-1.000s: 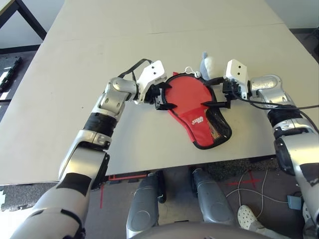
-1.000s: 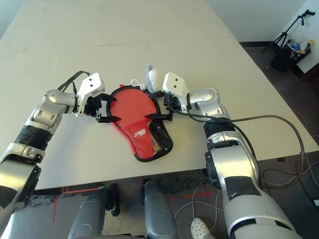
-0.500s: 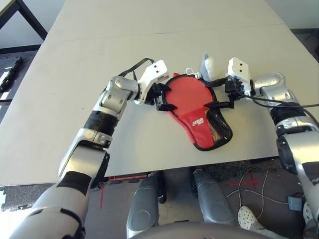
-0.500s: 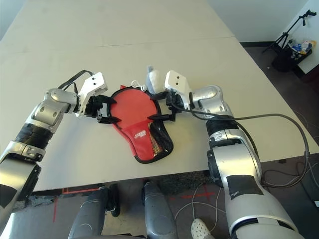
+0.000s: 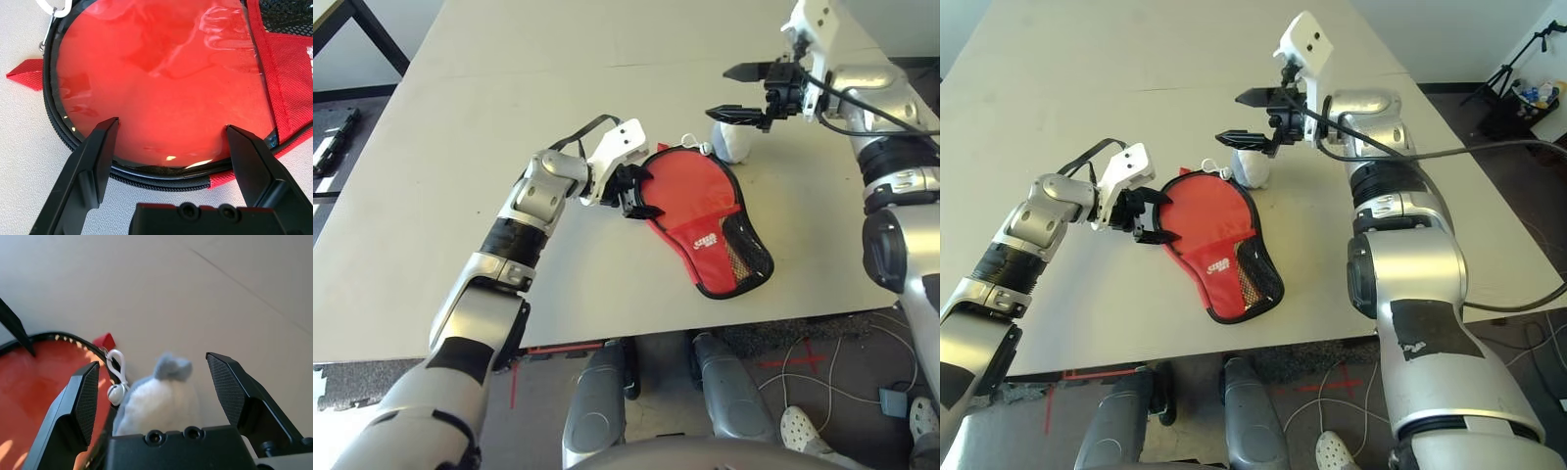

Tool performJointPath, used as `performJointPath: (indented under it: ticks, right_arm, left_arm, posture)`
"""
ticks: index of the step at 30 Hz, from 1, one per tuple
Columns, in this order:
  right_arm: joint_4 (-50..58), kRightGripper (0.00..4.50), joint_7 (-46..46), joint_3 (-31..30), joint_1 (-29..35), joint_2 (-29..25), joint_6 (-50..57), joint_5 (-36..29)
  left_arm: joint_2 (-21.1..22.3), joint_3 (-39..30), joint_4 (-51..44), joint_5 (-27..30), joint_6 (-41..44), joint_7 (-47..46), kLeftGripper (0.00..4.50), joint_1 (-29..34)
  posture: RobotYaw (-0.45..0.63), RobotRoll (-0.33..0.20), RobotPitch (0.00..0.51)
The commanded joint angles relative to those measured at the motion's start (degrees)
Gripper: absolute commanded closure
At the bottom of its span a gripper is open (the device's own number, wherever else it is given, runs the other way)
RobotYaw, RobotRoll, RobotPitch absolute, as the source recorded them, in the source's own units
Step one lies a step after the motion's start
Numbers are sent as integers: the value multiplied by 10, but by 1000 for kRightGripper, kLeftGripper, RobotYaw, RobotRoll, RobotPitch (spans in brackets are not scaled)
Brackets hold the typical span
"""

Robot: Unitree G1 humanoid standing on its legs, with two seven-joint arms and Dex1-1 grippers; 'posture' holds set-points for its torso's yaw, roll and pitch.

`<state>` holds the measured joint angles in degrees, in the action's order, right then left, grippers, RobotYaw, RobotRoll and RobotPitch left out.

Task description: Store the ping-pong paddle in its case and zip it.

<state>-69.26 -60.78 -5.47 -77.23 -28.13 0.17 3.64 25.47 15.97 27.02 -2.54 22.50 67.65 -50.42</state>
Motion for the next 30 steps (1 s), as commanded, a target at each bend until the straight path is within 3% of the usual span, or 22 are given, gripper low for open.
performJointPath:
  ticks: [1, 18, 30]
  right_arm:
    - [-25, 0, 33, -8, -2, 5, 14, 23]
    - [-63, 0, 98, -8, 21, 37, 39, 67]
    - [-58, 3442, 95, 3, 24, 10, 33, 61]
  left_arm:
    - [1, 38, 23, -22, 18, 0, 31, 34]
    - [4, 41, -1, -20, 28, 0, 31, 44]
    - [5, 56, -20, -23, 39, 6, 0, 54]
  posture:
    - [-108, 0, 237]
    - [-91, 0, 246]
    - [-93, 0, 251]
